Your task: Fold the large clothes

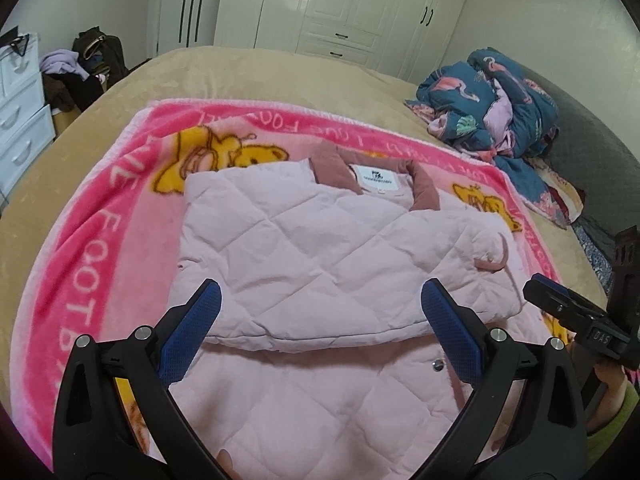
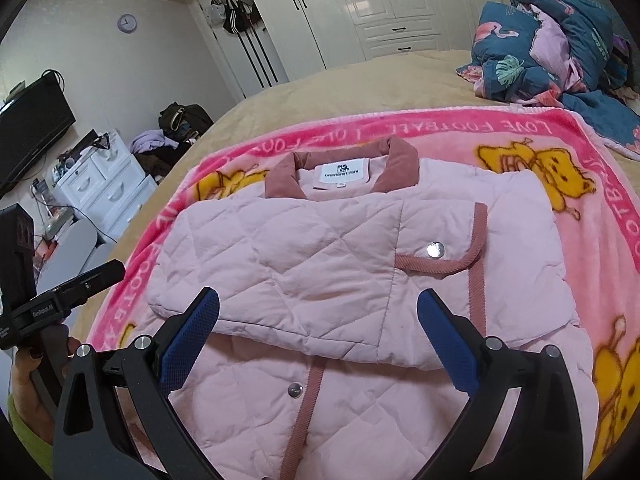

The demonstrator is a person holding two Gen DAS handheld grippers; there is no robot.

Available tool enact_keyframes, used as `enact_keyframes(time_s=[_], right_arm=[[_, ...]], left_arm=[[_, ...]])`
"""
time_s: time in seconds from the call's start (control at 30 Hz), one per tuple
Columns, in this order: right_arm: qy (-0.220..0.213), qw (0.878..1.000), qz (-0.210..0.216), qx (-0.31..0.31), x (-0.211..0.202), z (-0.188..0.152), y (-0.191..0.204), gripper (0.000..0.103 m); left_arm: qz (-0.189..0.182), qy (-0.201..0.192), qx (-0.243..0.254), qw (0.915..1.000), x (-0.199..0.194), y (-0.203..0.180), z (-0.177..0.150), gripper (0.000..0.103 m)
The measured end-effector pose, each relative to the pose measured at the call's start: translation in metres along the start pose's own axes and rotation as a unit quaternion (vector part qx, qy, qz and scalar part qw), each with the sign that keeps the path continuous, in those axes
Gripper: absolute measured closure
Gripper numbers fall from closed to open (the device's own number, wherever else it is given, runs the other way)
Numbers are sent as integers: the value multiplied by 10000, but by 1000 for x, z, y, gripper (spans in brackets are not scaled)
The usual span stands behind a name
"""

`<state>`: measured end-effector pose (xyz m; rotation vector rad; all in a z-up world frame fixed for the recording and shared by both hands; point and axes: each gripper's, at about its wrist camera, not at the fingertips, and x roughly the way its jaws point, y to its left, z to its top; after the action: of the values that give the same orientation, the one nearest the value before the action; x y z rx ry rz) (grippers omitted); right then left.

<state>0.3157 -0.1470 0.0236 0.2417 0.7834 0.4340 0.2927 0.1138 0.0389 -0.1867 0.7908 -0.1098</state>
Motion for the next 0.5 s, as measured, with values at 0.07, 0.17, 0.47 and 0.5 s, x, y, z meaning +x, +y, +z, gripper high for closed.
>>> enact_keyframes(time_s=[0.07, 0.17, 0.47, 0.5], right_arm=[[-40, 10000, 26, 4, -5, 1, 2, 4], [-105, 9999, 60, -9, -13, 2, 5, 4], [-349, 9993, 135, 51, -35, 2, 9, 4], [-391, 9991, 150, 75, -39, 2, 9, 4]], left_arm=[[-5, -45, -2, 10000, -5, 0, 1, 9], [11, -119, -9, 9999, -14, 0, 2, 9], [33, -371, -28, 9993, -43, 0, 5, 9], [31, -392, -30, 9992, -46, 0, 5, 9]])
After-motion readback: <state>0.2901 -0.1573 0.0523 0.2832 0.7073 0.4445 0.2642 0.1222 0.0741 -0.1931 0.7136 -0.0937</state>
